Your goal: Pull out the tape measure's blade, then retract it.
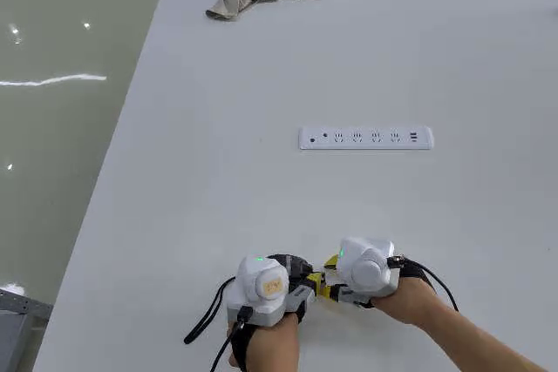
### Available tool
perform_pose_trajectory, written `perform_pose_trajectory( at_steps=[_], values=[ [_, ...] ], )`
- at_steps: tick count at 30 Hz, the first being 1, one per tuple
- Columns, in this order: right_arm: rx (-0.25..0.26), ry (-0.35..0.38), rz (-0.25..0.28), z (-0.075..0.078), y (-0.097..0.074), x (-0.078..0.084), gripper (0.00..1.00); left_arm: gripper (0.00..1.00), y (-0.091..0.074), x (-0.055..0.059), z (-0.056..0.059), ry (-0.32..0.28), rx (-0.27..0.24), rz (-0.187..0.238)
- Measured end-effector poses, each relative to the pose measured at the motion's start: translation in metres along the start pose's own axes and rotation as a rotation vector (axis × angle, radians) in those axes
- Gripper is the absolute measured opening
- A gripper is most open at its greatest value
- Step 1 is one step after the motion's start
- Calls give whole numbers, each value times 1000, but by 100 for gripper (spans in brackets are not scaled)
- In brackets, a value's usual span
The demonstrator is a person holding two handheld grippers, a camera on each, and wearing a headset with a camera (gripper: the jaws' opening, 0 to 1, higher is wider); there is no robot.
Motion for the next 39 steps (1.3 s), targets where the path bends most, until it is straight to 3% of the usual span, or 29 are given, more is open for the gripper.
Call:
perform_pose_trajectory(
  at_steps=[12, 39],
  values=[
    [51, 62, 71, -10, -7, -1, 33, 82, -5, 1, -7, 17, 10, 10],
    [154, 194, 184, -55, -32, 5, 46, 96, -25, 14, -35, 21, 46, 45]
  ],
)
Point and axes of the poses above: the centre of the closed fingertips' face, and the gripper's own axes: y roughly forward along the fingers, z roughly to its right, x roughly out of its underside, the point moved 10 cm from there along -y, roughly backward along the fingers, and after that the axes turned 15 degrees about -x, right-handed, at the moved point
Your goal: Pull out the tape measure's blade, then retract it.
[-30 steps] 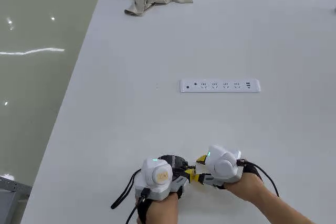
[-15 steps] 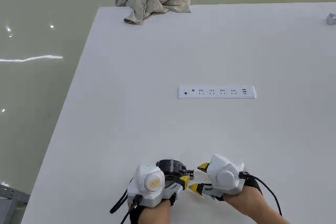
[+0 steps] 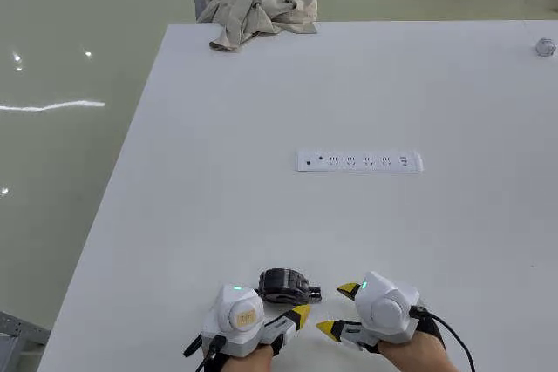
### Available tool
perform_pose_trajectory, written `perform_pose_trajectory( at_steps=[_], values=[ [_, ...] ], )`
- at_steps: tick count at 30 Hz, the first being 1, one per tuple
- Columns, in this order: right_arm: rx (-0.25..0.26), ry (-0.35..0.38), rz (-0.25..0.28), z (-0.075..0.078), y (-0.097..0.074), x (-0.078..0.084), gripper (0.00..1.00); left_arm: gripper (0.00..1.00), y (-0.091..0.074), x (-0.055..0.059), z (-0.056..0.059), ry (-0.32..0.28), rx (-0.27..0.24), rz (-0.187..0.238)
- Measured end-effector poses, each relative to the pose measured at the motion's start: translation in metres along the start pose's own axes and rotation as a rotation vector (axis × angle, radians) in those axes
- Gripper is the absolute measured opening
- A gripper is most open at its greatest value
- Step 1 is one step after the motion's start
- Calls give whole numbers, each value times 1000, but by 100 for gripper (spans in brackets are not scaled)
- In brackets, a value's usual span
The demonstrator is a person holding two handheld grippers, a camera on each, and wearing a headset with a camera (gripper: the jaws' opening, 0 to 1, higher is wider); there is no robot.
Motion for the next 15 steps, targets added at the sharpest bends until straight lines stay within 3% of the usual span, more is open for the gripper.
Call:
perform_pose_trajectory(
  at_steps=[15],
  values=[
    [29, 61, 65, -24, -18, 5, 56, 100, -17, 9, -8, 18, 37, 21]
  ],
)
Point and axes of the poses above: the centre of the closed fingertips' face, and the gripper's own axes: y roughly forward along the fingers, z roughly to its right, x roughly out of its underside, the point moved 10 cm from there along -y, roughly backward along the fingers, and after that the axes turned 15 degrees about -x, right-handed, at the moved point
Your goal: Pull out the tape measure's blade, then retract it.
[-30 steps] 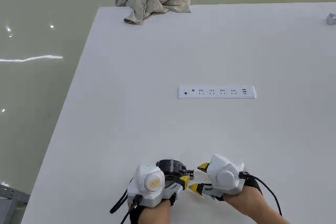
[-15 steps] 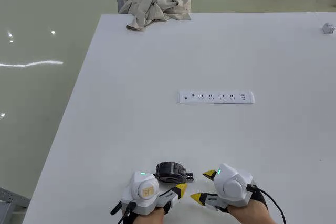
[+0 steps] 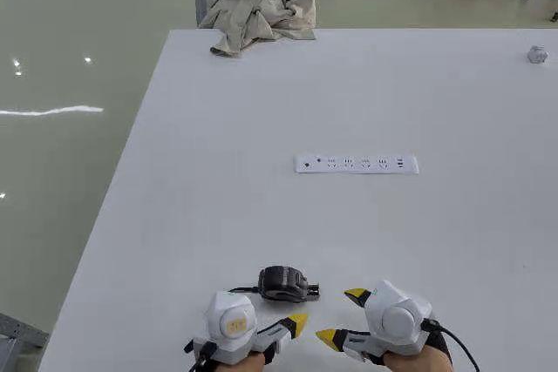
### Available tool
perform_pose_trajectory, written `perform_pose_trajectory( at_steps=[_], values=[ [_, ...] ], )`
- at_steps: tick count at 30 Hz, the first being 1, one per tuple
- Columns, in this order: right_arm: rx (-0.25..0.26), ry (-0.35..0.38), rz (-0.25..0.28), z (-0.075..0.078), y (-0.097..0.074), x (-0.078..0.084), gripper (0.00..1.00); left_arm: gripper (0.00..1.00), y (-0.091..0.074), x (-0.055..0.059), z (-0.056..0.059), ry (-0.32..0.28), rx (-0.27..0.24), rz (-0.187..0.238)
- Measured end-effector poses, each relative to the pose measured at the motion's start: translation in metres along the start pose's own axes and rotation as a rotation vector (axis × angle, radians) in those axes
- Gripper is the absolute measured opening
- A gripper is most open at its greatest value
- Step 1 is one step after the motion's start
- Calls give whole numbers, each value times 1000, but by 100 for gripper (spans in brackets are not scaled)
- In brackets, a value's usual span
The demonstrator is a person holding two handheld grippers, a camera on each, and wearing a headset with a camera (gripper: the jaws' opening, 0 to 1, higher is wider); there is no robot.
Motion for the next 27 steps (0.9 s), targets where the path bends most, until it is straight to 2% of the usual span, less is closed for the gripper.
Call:
perform_pose_trajectory(
  at_steps=[11, 19, 27],
  values=[
    [15, 71, 61, -25, -19, 9, 66, 100, -20, 18, -6, 36, 44, 5],
    [23, 104, 94, -41, -26, 14, 72, 100, -33, 20, -8, 42, 73, 16],
    [40, 149, 113, -48, -39, 17, 79, 100, -53, 23, -7, 70, 94, 28]
  ],
)
Point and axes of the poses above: the centre of the closed fingertips' face, and the gripper's own axes: y roughly forward along the fingers, z roughly to its right, x roughly out of its underside, the point moved 10 cm from there along -y, roughly backward along the fingers, and after that the axes turned 15 degrees about -x, right-handed, at the moved point
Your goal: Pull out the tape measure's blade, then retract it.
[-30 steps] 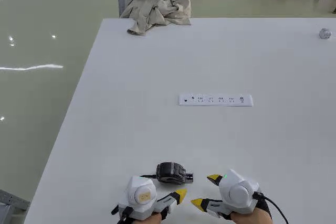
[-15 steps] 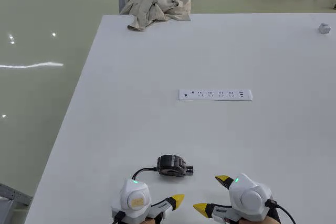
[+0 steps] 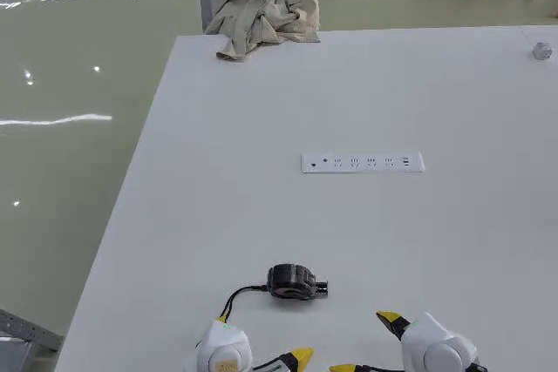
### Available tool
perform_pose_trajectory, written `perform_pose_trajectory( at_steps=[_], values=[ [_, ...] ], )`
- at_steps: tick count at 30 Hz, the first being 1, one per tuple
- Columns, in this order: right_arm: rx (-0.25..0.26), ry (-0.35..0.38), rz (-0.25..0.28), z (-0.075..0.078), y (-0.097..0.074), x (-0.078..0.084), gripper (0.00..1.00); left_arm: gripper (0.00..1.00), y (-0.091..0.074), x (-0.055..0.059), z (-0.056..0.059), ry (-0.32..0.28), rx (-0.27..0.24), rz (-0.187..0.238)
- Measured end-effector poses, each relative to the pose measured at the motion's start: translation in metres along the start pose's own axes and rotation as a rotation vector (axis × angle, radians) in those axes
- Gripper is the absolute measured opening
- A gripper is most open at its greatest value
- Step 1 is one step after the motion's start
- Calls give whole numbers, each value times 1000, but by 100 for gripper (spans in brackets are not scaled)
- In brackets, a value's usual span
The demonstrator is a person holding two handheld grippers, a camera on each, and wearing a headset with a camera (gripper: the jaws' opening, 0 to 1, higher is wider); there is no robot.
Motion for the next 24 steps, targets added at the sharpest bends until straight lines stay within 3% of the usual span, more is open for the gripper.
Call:
perform_pose_trajectory(
  at_steps=[9, 16, 24],
  values=[
    [23, 41, 7, -6, -15, 5, 88, 100, -17, 4, -6, 20, 13, 10],
    [20, 73, 5, -12, -20, 6, 93, 100, -28, 1, -8, 22, 9, 18],
    [17, 110, 15, -19, -30, 4, 98, 100, -39, 5, -12, 28, 10, -2]
  ],
)
Point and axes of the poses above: the centre of the closed fingertips' face, and the gripper's own axes: y roughly forward along the fingers, z roughly to its right, x roughly out of its underside, the point moved 10 cm from there along -y, roughly backward along the fingers, and after that the axes turned 15 degrees about -x, right-handed, at the moved point
